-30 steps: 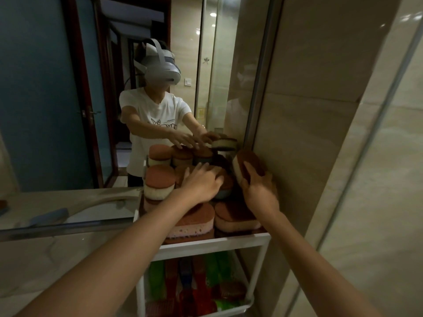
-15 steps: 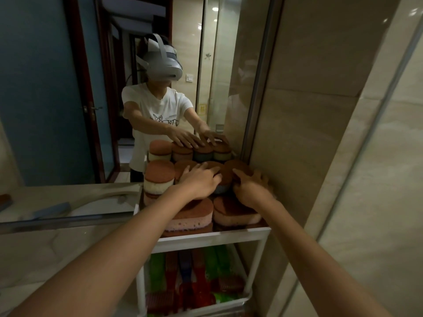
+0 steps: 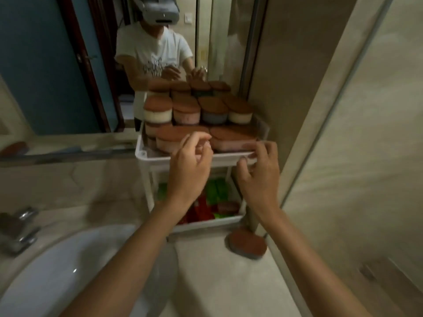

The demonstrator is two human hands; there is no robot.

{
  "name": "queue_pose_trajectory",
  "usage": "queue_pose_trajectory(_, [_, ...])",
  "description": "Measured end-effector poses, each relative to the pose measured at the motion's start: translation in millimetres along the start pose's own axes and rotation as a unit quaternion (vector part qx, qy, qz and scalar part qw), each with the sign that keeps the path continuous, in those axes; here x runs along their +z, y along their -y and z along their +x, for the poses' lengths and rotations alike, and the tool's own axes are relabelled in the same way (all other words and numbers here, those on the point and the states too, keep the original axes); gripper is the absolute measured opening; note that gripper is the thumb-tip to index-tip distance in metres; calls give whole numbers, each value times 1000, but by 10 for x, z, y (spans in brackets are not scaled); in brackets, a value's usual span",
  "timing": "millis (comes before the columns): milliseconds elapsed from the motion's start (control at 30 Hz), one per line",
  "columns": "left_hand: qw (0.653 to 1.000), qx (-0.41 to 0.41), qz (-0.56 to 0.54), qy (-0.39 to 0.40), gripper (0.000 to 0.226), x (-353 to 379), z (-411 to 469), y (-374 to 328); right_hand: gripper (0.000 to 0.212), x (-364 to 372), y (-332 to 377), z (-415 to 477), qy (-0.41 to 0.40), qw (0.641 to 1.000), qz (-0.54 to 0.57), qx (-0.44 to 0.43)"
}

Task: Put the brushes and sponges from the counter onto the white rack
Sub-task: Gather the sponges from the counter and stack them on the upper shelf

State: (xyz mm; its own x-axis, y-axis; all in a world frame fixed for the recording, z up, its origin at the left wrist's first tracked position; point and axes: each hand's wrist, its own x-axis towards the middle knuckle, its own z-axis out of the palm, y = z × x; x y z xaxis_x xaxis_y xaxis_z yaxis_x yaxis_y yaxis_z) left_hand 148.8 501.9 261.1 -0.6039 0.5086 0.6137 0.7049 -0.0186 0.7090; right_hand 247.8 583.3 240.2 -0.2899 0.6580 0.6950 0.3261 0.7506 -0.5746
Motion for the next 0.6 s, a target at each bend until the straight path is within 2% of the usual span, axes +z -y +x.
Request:
queue_pose_trajectory(67, [998,-58,12,29,19,106,-310,144,23,19,-149,-421,10,1000,19,9])
queue_pose_trajectory(167, [986,-133,45,92,19,276,-710,401,16,189,-606,-976,156,981,-22,110])
queue_pose_trajectory(233, [973,-176,70,134,21,331,-931,547,27,332,-1014,-1262,297,927,-96,207])
queue_pose_trajectory(300, [959,-215,77,166,23,342,-1105,648,40,420,-1308,-1426,380,877,-162,244])
queue_pose_trajectory(500, [929,-312,102,173,27,250,-1333,798,71,543,-1614,-1424,502,791,-231,263])
queue_pose_trajectory(600, [919,-340,105,170,28,172,-1412,848,69,581,-1629,-1444,509,782,-269,238])
